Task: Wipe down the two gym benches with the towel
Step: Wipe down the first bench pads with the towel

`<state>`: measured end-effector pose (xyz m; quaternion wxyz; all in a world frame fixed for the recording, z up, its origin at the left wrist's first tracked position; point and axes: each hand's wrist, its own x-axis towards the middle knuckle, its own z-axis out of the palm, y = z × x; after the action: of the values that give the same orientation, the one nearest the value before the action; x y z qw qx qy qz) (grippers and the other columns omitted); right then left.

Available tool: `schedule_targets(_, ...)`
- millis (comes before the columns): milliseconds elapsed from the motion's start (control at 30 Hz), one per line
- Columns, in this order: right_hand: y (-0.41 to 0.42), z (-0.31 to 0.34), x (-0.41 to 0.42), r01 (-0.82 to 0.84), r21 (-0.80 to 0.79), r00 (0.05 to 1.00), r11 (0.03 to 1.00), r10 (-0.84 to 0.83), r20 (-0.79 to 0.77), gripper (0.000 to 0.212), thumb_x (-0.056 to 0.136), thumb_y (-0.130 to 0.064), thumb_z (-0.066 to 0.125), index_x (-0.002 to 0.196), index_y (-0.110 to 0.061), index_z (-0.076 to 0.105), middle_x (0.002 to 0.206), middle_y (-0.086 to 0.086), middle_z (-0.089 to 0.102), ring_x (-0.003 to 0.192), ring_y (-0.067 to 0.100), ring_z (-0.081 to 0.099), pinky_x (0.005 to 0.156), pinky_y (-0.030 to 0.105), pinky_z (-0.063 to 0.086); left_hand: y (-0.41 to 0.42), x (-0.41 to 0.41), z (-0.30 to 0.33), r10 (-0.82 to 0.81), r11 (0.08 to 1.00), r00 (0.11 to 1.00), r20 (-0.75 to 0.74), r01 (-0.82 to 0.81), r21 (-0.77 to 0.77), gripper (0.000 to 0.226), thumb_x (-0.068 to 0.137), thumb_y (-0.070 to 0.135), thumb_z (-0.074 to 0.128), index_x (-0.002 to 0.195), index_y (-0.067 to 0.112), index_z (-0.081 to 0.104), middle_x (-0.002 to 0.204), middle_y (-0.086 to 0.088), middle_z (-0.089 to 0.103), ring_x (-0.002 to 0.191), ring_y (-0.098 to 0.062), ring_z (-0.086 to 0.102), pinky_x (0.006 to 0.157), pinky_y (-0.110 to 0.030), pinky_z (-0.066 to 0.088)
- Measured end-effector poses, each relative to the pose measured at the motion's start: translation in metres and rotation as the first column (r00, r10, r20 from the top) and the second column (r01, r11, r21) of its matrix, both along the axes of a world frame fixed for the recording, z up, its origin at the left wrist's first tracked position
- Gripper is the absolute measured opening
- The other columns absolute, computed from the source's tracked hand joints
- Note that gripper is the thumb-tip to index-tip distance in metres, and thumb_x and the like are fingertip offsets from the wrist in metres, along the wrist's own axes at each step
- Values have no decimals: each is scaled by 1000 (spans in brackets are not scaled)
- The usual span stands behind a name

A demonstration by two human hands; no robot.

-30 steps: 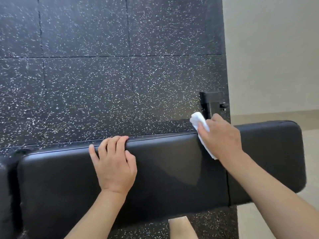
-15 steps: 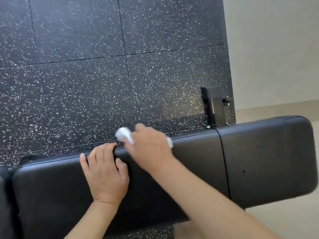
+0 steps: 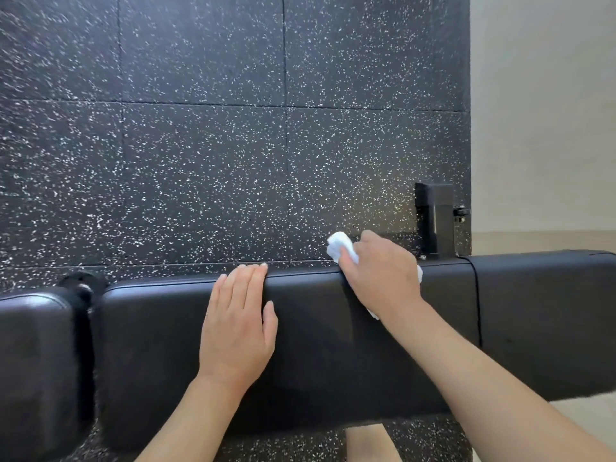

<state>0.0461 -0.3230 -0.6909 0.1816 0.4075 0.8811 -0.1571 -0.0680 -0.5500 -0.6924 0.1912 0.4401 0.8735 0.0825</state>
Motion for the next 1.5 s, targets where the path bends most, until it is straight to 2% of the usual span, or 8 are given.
schedule_targets(433, -192, 0, -191, -162, 20, 968, 987, 163, -188, 49, 106, -45, 47, 67, -16, 53, 76, 0, 39, 62, 27, 46, 55, 35, 27, -155, -120, 10, 169, 986, 985, -40, -169, 3, 60, 103, 31, 42, 157, 5, 43, 156, -16, 47, 141, -36, 47, 119, -57, 37)
schedule_targets(700, -266, -1, -246, -166, 148, 904, 975, 210, -373, 39, 92, -35, 71, 61, -15, 57, 71, 2, 49, 56, 23, 47, 50, 32, 25, -195, -164, 19, -33, 998, 992, 123, 26, 63, 53, 101, 32, 46, 143, 2, 55, 137, -11, 61, 126, -29, 57, 120, -43, 36)
schedule_targets(833, -282, -2, -195, -133, 158, 791, 978, 201, -578, 12, 91, -22, 70, 98, -13, 72, 84, 3, 52, 68, 21, 47, 57, 31, 32, -196, -167, 28, -57, 990, 986, 154, 36, 133, 41, 99, 18, 61, 136, 1, 61, 135, -12, 62, 126, -28, 56, 116, -44, 41)
schedule_targets(933, -286, 3, -100, -230, 179, 752, 957, 291, -591, 53, 89, -12, 73, 140, -13, 58, 93, 5, 58, 76, 23, 51, 62, 34, 35, -191, -157, 34, -86, 987, 986, 143, 65, 144, 47, 95, 14, 71, 139, 4, 62, 143, -13, 58, 131, -32, 55, 114, -52, 47)
schedule_targets(1033, -247, 10, -7, -212, 250, 795, 945, 316, -518, 51, 94, -14, 69, 143, -19, 53, 94, 8, 63, 75, 27, 58, 59, 36, 45, -178, -134, 36, -194, 971, 977, 93, 178, 157, 42, 100, 14, 62, 142, 9, 63, 150, -12, 55, 141, -35, 49, 117, -58, 43)
schedule_targets(1133, -190, 14, 33, 89, 251, 883, 964, 40, -467, 38, 97, -22, 58, 135, -16, 61, 102, 12, 61, 77, 33, 61, 61, 40, 55, -159, -99, 34, -321, 935, 942, 101, 299, 188, 46, 94, 8, 67, 140, 12, 65, 150, -10, 56, 144, -34, 48, 118, -61, 41)
schedule_targets(1267, -186, 1, 1, 538, 324, 816, 778, -383, -433, 45, 91, -24, 57, 135, -16, 64, 103, 11, 55, 76, 30, 56, 56, 38, 49, -133, -61, 33, -340, 932, 934, 112, 318, 174, 50, 91, 7, 70, 140, 12, 65, 152, -10, 55, 147, -35, 45, 121, -62, 35)
schedule_targets(1500, -286, -21, 6, 50, 338, 842, 940, 142, -521, 35, 103, -13, 51, 137, -6, 60, 106, 12, 64, 88, 26, 60, 74, 40, 55, -109, -39, 33, -310, 947, 946, 95, 299, 116, 20, 87, -6, 67, 106, 1, 67, 146, -19, 55, 141, -42, 47, 117, -62, 38)
